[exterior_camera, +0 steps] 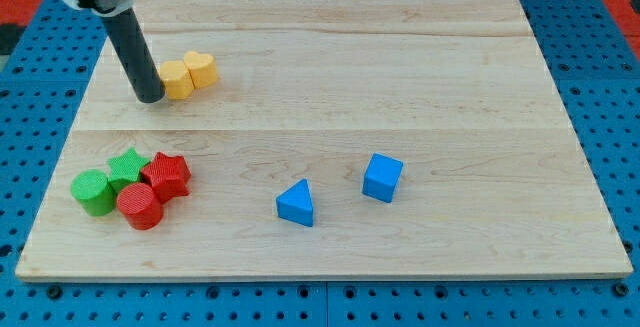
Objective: Slide the blue cube down a bit
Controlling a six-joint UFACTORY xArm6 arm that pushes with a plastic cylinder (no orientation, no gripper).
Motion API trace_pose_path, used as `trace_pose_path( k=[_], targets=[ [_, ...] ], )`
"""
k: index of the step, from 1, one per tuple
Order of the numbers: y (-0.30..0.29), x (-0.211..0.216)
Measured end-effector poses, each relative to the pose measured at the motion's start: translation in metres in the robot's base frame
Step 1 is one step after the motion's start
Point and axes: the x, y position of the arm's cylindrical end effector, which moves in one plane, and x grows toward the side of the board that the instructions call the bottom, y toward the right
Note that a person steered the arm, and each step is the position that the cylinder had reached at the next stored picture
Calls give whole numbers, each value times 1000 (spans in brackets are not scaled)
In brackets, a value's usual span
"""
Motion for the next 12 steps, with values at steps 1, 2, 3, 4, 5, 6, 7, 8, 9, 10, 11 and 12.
trace_pose_path(
  k=[1, 2, 3, 4, 5, 6, 7, 8, 9, 10, 11, 12],
  targets=[
    [-6, 9],
    [-5, 32],
    [19, 33],
    [39, 28],
    [39, 23],
    [39, 23],
    [39, 23],
    [48, 29],
    [89, 46],
    [132, 51],
    [152, 45],
    [187, 45]
  ],
)
